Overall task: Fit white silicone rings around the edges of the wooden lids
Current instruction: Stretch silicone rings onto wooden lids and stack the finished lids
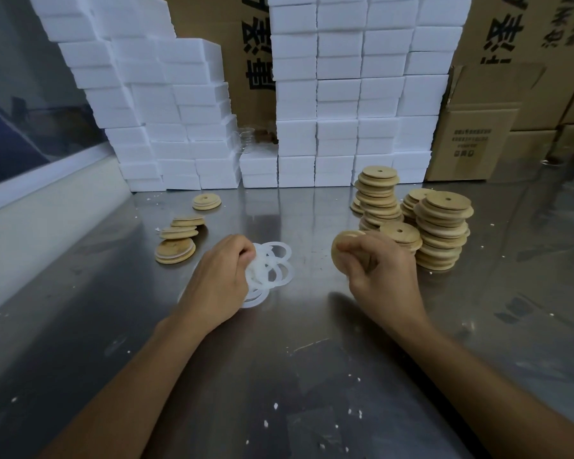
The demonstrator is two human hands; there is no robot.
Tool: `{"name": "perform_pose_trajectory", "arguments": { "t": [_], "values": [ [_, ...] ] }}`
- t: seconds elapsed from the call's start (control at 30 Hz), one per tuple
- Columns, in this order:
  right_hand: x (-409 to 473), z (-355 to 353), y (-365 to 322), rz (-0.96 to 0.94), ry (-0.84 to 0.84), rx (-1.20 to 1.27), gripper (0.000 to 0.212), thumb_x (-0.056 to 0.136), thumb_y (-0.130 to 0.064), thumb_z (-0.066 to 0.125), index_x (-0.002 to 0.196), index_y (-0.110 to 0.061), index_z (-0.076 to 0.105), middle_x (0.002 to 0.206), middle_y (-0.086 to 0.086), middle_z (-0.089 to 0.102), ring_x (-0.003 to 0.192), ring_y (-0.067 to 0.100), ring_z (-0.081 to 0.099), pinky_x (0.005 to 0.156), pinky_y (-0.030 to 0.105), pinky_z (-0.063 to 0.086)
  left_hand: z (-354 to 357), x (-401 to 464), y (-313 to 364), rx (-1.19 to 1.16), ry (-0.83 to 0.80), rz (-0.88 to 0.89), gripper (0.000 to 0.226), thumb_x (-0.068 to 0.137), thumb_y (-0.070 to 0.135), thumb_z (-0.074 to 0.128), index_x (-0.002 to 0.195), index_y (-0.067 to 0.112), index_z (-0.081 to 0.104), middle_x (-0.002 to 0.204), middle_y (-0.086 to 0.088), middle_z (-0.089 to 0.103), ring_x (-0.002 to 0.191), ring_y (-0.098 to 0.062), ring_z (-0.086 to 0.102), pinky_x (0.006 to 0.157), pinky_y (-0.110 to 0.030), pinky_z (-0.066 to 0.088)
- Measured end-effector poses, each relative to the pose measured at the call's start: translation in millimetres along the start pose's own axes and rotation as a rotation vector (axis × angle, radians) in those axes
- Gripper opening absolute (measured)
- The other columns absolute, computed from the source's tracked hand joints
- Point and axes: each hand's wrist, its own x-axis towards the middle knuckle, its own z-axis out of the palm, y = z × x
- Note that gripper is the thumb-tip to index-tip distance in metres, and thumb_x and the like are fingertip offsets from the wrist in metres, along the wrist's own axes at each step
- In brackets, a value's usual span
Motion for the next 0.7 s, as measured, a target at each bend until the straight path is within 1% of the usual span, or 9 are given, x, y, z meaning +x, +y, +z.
{"name": "perform_pose_trajectory", "arguments": {
  "t": [0.03, 0.07, 0.17, 0.23, 0.33, 0.43, 0.57, 0.63, 0.7],
  "values": [
    [0, 1, 1, 0.019, -0.015, 0.002, 0.022, 0.078, 0.010, 0.070, 0.091, -0.007, 0.074, 0.091, -0.003, 0.068, 0.088, 0.005, 0.059, 0.078, 0.018, 0.051, 0, 0, 4, -0.075, 0.027, -0.017, 0.017, 0.097, 0.009, 0.048, 0.083, 0.015, 0.055, 0.077, 0.010, 0.055, 0.077, -0.004, 0.053, 0.063, -0.013, 0.038],
    [-1, 1, 1, 0.031, -0.022, 0.004, 0.023, 0.079, 0.010, 0.070, 0.091, -0.008, 0.075, 0.092, -0.007, 0.067, 0.089, 0.002, 0.060, 0.079, 0.017, 0.051, -1, -1, 7, -0.155, 0.043, -0.038, 0.020, 0.097, 0.008, 0.050, 0.081, 0.018, 0.056, 0.074, 0.012, 0.057, 0.075, -0.001, 0.054, 0.062, -0.010, 0.039],
    [-2, 3, 1, 0.070, -0.009, 0.045, 0.022, 0.083, 0.007, 0.066, 0.093, -0.011, 0.075, 0.095, -0.012, 0.063, 0.094, -0.015, 0.055, 0.081, 0.003, 0.042, 0, -1, 17, -0.377, 0.003, -0.117, 0.026, 0.096, 0.009, 0.054, 0.076, 0.025, 0.058, 0.069, 0.015, 0.061, 0.066, -0.002, 0.055, 0.062, -0.014, 0.043],
    [-3, 4, 0, 0.091, -0.009, 0.094, 0.017, 0.086, 0.000, 0.066, 0.095, -0.011, 0.074, 0.098, -0.017, 0.060, 0.097, -0.020, 0.052, 0.081, -0.001, 0.038, -2, -2, 22, -0.526, -0.076, -0.154, 0.029, 0.097, 0.008, 0.054, 0.075, 0.025, 0.061, 0.066, 0.014, 0.062, 0.058, -0.002, 0.054, 0.058, -0.017, 0.043],
    [-4, 5, -1, 0.150, -0.067, 0.143, 0.016, 0.091, -0.020, 0.068, 0.106, -0.014, 0.071, 0.109, -0.014, 0.058, 0.104, -0.017, 0.049, 0.084, -0.001, 0.035, -7, -3, 28, -0.720, -0.207, -0.193, 0.035, 0.098, 0.009, 0.053, 0.073, 0.028, 0.067, 0.065, 0.006, 0.063, 0.055, -0.009, 0.050, 0.053, -0.020, 0.044],
    [-5, 5, -5, 0.190, -0.146, 0.205, 0.035, 0.087, -0.043, 0.064, 0.113, -0.019, 0.067, 0.118, -0.011, 0.055, 0.108, -0.013, 0.049, 0.086, -0.001, 0.034, -10, -3, 32, -0.907, -0.193, -0.240, 0.033, 0.097, 0.006, 0.053, 0.073, 0.022, 0.069, 0.069, -0.004, 0.063, 0.059, -0.020, 0.047, 0.052, -0.022, 0.044],
    [-7, 4, -11, 0.181, -0.183, 0.283, 0.047, 0.083, -0.055, 0.064, 0.113, -0.019, 0.067, 0.119, -0.010, 0.057, 0.111, -0.009, 0.052, 0.089, 0.004, 0.037, -12, -1, 34, -1.003, -0.148, -0.259, 0.034, 0.097, 0.007, 0.052, 0.072, 0.021, 0.070, 0.068, -0.004, 0.062, 0.059, -0.019, 0.046, 0.047, -0.022, 0.039],
    [-7, 3, -14, 0.174, -0.225, 0.321, 0.051, 0.083, -0.057, 0.060, 0.114, -0.017, 0.068, 0.120, -0.007, 0.059, 0.114, -0.002, 0.054, 0.094, 0.014, 0.043, -12, -1, 34, -0.985, -0.145, -0.258, 0.034, 0.097, 0.008, 0.053, 0.073, 0.022, 0.071, 0.068, -0.004, 0.063, 0.058, -0.019, 0.048, 0.045, -0.021, 0.040],
    [-8, 3, -18, 0.182, -0.252, 0.375, 0.047, 0.089, -0.052, 0.058, 0.116, -0.015, 0.069, 0.119, -0.005, 0.061, 0.114, 0.005, 0.056, 0.098, 0.026, 0.047, -8, -2, 35, -0.957, -0.146, -0.273, 0.030, 0.096, 0.010, 0.054, 0.075, 0.021, 0.072, 0.070, -0.006, 0.065, 0.057, -0.020, 0.051, 0.046, -0.023, 0.042]
  ]
}}
